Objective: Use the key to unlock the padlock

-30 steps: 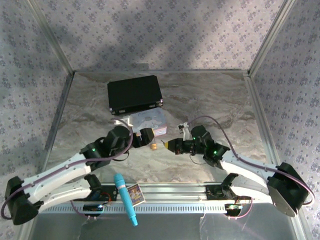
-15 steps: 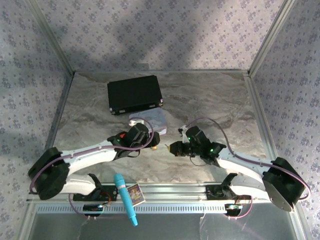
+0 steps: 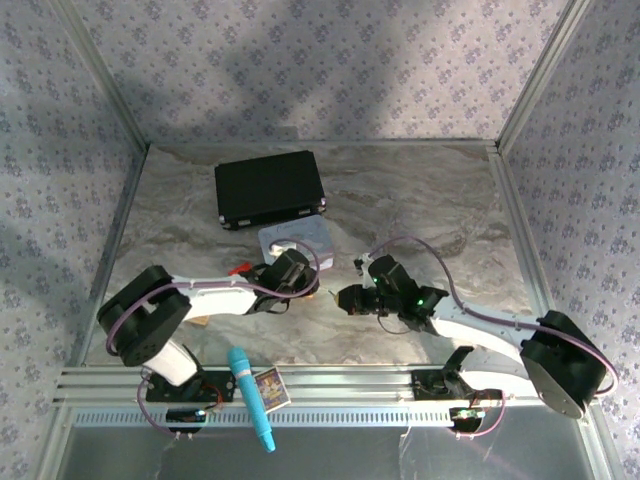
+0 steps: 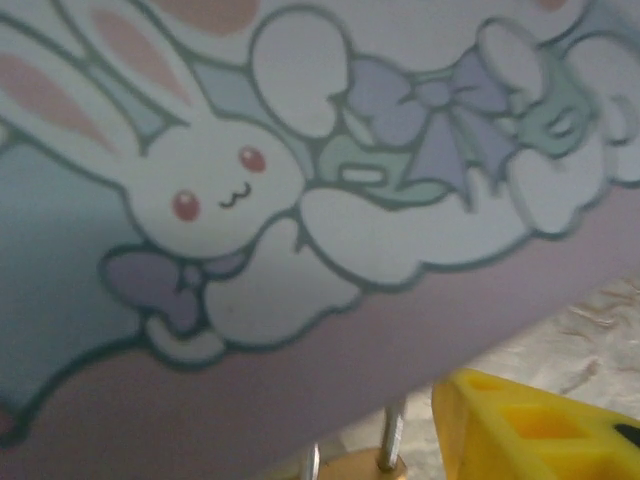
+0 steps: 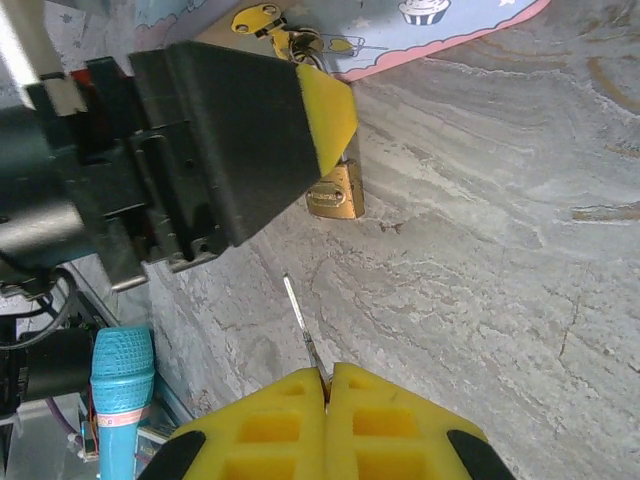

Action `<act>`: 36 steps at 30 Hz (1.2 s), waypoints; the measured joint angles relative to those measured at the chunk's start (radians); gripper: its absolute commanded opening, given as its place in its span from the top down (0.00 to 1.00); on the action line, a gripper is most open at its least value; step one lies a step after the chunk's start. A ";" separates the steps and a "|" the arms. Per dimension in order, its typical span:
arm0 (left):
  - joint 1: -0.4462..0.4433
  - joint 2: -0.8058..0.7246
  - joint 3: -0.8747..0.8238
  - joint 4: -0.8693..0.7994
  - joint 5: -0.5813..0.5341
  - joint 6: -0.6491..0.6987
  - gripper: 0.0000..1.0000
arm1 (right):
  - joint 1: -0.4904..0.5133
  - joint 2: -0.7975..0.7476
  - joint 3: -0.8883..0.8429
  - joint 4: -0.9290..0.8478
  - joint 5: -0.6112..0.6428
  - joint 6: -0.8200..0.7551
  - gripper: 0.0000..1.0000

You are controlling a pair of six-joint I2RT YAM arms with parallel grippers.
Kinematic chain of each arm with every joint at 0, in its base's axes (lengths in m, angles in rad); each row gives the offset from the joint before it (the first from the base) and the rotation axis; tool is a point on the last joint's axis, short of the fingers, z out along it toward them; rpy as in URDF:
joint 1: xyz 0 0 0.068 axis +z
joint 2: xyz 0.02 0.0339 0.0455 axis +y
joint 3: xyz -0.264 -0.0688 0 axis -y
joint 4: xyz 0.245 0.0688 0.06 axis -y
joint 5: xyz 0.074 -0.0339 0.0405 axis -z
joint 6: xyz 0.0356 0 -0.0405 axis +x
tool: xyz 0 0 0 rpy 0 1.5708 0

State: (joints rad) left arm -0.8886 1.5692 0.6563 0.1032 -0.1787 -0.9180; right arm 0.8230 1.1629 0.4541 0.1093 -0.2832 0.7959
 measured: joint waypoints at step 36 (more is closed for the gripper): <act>-0.101 -0.032 -0.082 0.132 -0.162 -0.205 0.94 | -0.072 0.399 -0.093 0.554 -0.225 0.266 1.00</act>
State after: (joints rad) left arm -0.9897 1.5375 0.5743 0.2352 -0.3405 -1.1229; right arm 0.7509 1.5623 0.3611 0.6636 -0.5079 1.0618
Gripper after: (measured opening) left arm 0.098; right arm 0.052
